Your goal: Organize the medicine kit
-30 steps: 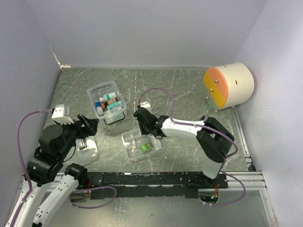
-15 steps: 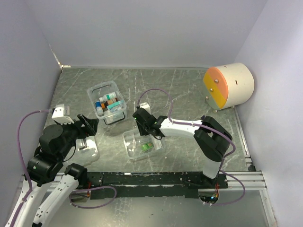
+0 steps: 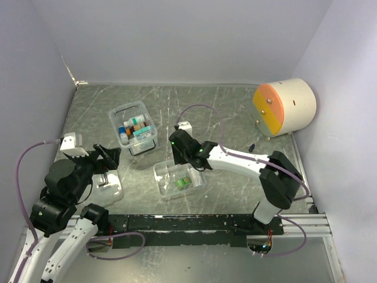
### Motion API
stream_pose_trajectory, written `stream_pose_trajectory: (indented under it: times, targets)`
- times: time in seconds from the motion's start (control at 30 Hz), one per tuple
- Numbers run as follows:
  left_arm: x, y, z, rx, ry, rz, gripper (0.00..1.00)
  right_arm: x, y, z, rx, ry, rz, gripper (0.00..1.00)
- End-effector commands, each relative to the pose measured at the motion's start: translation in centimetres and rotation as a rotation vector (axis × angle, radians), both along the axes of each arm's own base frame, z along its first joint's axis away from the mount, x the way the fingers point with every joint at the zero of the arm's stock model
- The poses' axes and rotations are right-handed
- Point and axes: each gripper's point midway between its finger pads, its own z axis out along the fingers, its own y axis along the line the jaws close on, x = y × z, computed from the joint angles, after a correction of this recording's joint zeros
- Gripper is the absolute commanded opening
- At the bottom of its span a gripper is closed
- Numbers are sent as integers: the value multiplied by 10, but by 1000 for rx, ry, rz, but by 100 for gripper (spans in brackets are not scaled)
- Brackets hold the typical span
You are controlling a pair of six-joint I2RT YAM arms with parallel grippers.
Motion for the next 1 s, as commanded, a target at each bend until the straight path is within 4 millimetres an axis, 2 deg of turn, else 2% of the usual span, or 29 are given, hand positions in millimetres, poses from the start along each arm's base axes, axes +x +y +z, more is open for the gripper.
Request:
stream_pose_trajectory:
  times: [0.0, 0.07, 0.17, 0.27, 0.37, 0.53, 0.63, 0.97]
  targets:
    - [0, 6, 11, -9, -63, 26, 95, -9, -27, 15, 21, -18, -104, 39]
    - [1, -1, 12, -19, -60, -8, 89, -18, -43, 8, 9, -5, -129, 34]
    - [5, -17, 9, -20, -18, -81, 89, -30, -64, -3, -10, 14, -162, 30]
    - [9, -55, -1, 44, 28, -305, 79, -39, -76, -13, -20, 37, -184, 26]
    - [13, -78, -16, 32, 94, -420, 69, -43, -85, -23, -32, 59, -201, 20]
    - [21, -101, -38, -39, 136, -490, 58, -44, -84, -34, -32, 78, -193, 11]
    - [22, -113, -51, -78, 172, -513, 54, -45, -82, -38, -25, 87, -181, 10]
    - [20, -152, -84, -47, 274, -564, 51, -51, -78, -56, -18, 143, -144, 8]
